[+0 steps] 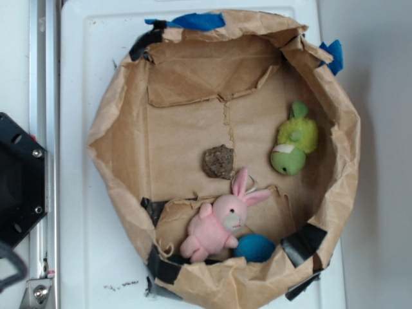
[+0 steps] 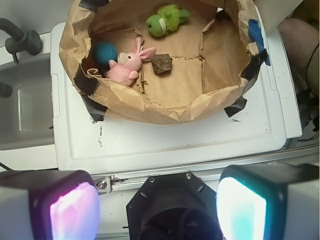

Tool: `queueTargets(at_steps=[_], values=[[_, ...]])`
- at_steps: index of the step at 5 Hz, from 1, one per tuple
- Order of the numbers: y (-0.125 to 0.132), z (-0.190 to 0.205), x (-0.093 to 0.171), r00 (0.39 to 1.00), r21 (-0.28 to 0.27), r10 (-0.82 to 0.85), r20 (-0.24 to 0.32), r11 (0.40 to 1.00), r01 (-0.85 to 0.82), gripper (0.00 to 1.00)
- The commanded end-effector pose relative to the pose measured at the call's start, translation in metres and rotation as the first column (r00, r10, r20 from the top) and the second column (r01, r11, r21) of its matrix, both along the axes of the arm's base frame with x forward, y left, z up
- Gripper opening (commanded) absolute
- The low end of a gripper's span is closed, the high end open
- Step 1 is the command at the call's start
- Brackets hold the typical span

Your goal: Grab the rock.

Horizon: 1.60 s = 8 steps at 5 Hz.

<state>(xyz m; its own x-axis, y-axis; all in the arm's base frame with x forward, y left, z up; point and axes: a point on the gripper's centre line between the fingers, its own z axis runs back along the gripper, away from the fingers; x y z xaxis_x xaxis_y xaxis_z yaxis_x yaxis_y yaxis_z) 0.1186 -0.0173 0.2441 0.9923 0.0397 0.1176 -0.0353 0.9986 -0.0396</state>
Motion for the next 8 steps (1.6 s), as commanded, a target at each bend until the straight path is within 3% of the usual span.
queueTargets(at_steps=[1, 2, 3, 5, 6, 7, 8], values=[[0.0, 0.0, 0.0, 1.0, 0.0, 0.0, 0.0, 1.0, 0.0, 1.0], [0.017, -0.005, 0.04, 1.0, 0.021, -0.01, 0.025, 1.0, 0.01, 1.0], [0.027, -0.022, 0.085, 0.997, -0.038, -0.074, 0.013, 0.997, 0.074, 1.0], [0.027, -0.063, 0.134, 0.977, -0.016, -0.211, 0.017, 0.977, 0.212, 1.0], [0.02, -0.099, 0.152, 0.966, -0.029, -0.257, 0.017, 0.966, 0.258, 1.0], [0.024, -0.139, 0.159, 0.958, -0.015, -0.287, -0.005, 0.958, 0.287, 1.0], [0.027, -0.168, 0.157, 0.944, -0.02, -0.33, 0.008, 0.944, 0.33, 1.0]])
